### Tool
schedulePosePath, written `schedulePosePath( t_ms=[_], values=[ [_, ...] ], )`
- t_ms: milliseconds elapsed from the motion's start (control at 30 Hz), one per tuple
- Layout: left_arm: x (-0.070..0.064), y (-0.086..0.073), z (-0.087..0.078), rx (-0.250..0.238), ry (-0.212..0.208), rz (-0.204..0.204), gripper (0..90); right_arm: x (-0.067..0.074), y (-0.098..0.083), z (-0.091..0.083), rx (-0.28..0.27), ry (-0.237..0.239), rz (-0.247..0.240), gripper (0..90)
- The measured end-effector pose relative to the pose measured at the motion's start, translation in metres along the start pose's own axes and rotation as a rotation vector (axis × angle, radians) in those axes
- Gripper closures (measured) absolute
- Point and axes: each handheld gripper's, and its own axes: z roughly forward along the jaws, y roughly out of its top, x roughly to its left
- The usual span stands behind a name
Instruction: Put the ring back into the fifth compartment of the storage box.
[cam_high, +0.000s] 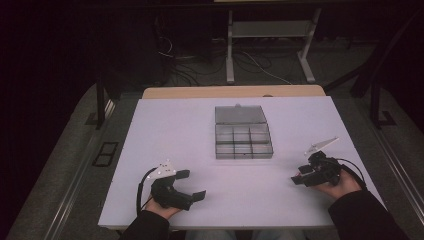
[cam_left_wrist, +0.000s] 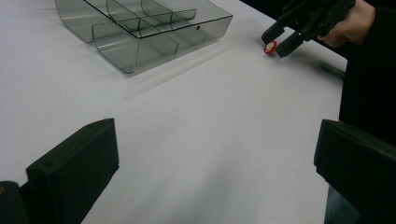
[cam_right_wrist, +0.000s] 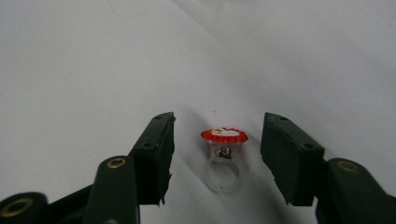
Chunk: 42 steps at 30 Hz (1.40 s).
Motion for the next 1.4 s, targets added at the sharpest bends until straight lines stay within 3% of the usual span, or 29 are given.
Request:
schedulePosePath(
  t_ms=[633, 1100, 1400],
  values=[
    [0.000, 0.000, -0.001, -0.010, 0.008, 0.001, 0.0, 0.001, -0.002, 0.000, 0.006, -0.032, -0.022, 68.9],
    [0.000, 0.000, -0.001, -0.009, 0.007, 0.001, 0.0, -0.005, -0.001, -0.007, -0.026, 0.028, 0.014, 70.2],
    [0.000, 0.000, -0.001, -0.006, 0.006, 0.001, 0.0, -0.005, 0.003, -0.017, -0.054, 0.041, 0.014, 70.2]
  ],
)
